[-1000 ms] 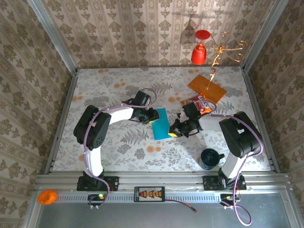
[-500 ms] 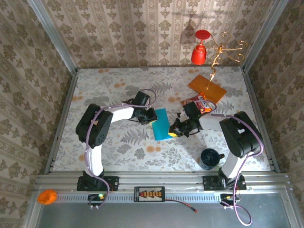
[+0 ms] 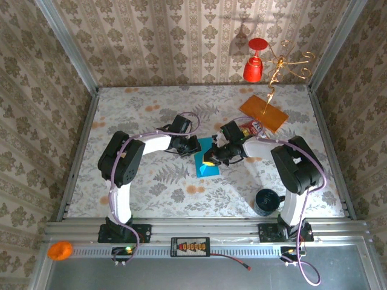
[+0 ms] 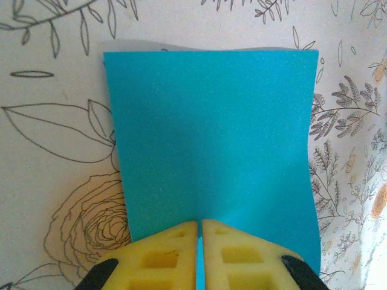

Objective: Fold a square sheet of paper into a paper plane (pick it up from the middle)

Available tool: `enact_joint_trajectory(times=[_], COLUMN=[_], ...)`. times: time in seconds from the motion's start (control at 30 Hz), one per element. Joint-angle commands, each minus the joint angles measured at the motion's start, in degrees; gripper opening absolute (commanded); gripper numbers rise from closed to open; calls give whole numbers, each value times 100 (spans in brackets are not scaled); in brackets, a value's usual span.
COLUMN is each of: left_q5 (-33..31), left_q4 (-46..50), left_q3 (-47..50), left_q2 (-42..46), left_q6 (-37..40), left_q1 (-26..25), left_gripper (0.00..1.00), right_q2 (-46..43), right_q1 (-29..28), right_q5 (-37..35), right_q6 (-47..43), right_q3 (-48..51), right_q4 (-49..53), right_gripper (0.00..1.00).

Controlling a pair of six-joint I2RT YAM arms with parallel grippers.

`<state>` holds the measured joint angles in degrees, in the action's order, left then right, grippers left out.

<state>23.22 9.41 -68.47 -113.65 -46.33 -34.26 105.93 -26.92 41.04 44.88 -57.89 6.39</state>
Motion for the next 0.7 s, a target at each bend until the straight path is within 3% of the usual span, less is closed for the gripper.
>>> enact_joint_trajectory(times=[0.0, 0.23, 0.67], left_q5=[95, -247, -107], left_q4=[0, 34, 25], left_q3=[-158, 0, 18], left_q2=[-25, 443, -39], left_q6=[120, 167, 126], left_q1=[7, 127, 149], left_gripper=[11, 13, 9], right_q2=[192, 367, 383], right_q1=[-7, -47, -59], right_q5=[-267, -342, -37], right_q6=[-101, 64, 250], right_q3=[-160, -157, -58], right_q4=[101, -134, -685], right_gripper=[5, 5, 5])
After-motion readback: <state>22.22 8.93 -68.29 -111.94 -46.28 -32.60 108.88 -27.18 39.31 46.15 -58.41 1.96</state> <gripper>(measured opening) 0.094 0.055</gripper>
